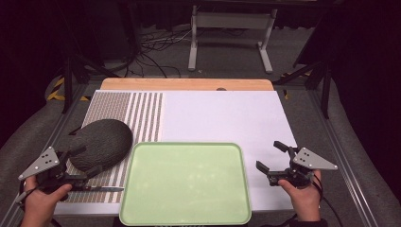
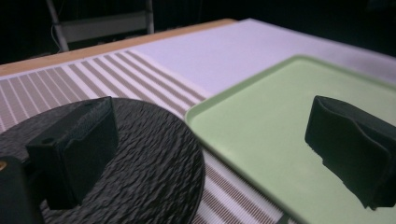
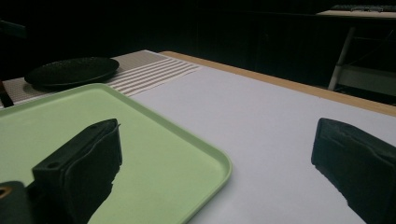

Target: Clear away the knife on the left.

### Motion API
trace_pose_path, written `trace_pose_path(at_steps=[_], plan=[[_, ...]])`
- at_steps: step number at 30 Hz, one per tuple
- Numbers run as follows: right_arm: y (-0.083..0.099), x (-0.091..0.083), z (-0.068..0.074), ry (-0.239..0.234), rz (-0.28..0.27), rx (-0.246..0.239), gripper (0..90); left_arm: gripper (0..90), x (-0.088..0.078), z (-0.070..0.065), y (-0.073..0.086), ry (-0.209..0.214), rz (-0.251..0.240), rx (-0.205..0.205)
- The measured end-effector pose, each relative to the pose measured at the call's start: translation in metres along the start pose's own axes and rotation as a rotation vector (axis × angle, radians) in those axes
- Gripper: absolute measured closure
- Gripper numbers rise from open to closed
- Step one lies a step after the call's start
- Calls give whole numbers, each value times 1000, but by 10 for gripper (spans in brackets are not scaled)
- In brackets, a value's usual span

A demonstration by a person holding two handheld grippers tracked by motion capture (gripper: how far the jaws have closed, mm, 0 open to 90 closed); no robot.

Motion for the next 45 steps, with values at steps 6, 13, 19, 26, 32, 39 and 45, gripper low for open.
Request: trace_pose_path(at_steps=[6,13,19,26,32,39,45], plan=[[1,3,1,-7,9,1,27,42,-7,2,-8,33,18,-4],[5,5,0,-14,18,6,28,62,-7,4,-5,35,126,22],[6,6,-1,-17,18,6,28,85,-9,1,-8,76,229,107],[7,7,0,-18,26,4,29,124,-11,1,-9,117,318,168],[7,7,-1,-18,28,1,30,134,-13,0,-9,145,413,209],[9,8,-2,-15,34,5,34,148,-14,-1,-5,180,505,244],[10,8,-4,-12,42,3,34,165,-15,-3,-2,207,583,274]])
Point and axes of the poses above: each handheld gripper's, and its own axes: x roughly forward along the jaws, y roughly out of its underside, z roughly to its left, the point moved 6 cm from there along x, roughly forward along the jaws, and after that the axes turned 1 degree about y, right-handed, at the moved point
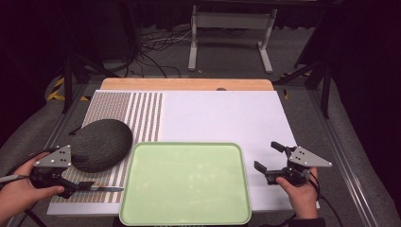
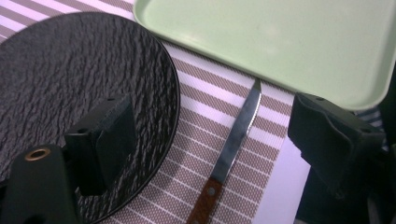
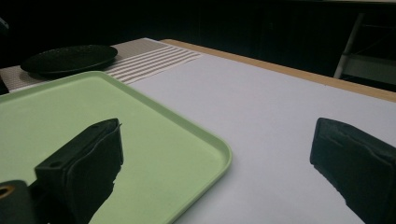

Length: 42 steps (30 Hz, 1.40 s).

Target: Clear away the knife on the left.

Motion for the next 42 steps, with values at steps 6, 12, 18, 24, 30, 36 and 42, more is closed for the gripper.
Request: trace_pose_path(at_steps=[6,12,18,24,30,36,42], plan=[[0,0,0,-3,-2,-2,33,165,4,-2,3,35,83,43],[0,0,0,-7,-1,-3,33,165,11,-3,6,56,157,87],[1,0,0,-6,5,-3,33,169,17,-4,10,75,231,118],[2,1,0,-8,10,-3,32,178,21,-7,13,106,292,144],[3,2,1,-9,16,-9,31,206,26,-9,17,138,359,152],[3,2,1,-9,21,-10,31,210,29,-11,19,164,397,163],[4,3,2,-16,20,-10,29,223,32,-13,22,187,443,186]])
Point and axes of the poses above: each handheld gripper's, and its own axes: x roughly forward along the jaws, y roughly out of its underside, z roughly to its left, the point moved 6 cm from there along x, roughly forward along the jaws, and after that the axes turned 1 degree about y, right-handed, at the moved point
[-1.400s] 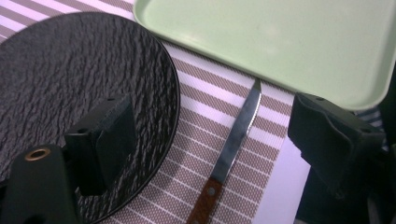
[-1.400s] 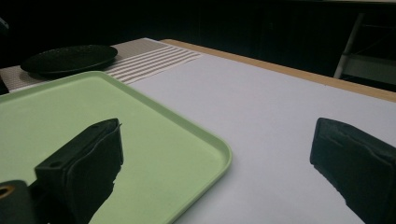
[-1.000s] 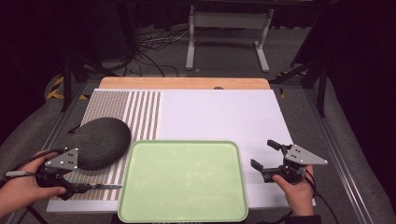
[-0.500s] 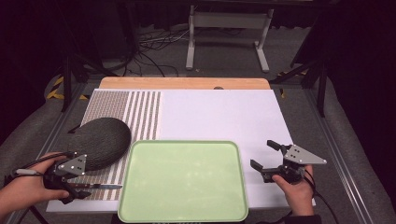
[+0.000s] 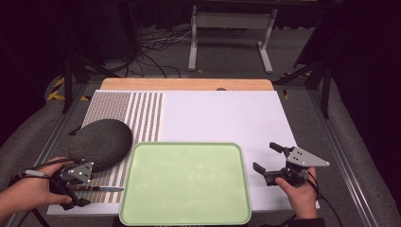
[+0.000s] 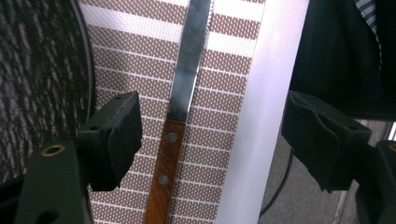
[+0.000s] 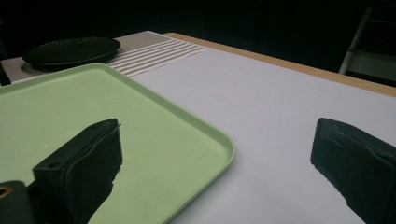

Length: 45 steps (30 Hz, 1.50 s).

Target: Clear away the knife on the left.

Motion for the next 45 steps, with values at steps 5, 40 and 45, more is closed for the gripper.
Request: trace_pose_path(at_steps=[5,40,45], plan=[[0,0,1,-2,2,-5,29,248,5,1,2,17,39,23],[1,0,2,-20,9,-11,28,773,17,21,9,-51,241,165],[2,1,2,-19,20,-14,28,775,18,22,8,-36,248,174]])
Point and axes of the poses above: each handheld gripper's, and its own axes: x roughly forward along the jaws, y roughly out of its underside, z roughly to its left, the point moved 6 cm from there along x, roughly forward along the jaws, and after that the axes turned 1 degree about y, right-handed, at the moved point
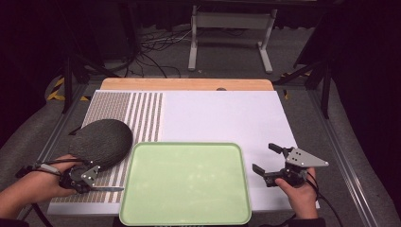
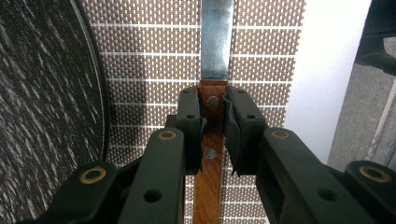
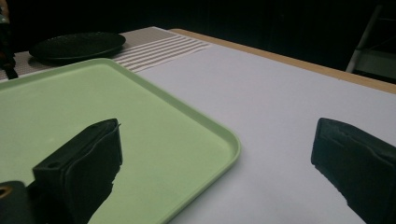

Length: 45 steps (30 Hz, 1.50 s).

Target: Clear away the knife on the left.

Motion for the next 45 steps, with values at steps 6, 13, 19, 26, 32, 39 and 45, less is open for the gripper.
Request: trace_pose_path(at_steps=[6,13,19,26,32,39,45], plan=[[-1,1,1,-3,-1,-5,29,778,-1,-1,4,-3,11,-22],[-1,2,2,-4,2,-8,29,779,-10,-4,10,20,11,-61],[-2,3,2,-5,3,-10,29,779,-23,-3,12,32,0,-114],[-2,5,3,-6,10,-20,29,779,-34,-4,12,49,-20,-136],[-2,5,3,-4,11,-21,29,780,-46,-10,18,82,-44,-225],[-2,5,3,-6,11,-20,29,780,-57,-12,20,87,-95,-275],[-2,5,3,-8,13,-20,28,780,-68,-14,15,122,-176,-362]])
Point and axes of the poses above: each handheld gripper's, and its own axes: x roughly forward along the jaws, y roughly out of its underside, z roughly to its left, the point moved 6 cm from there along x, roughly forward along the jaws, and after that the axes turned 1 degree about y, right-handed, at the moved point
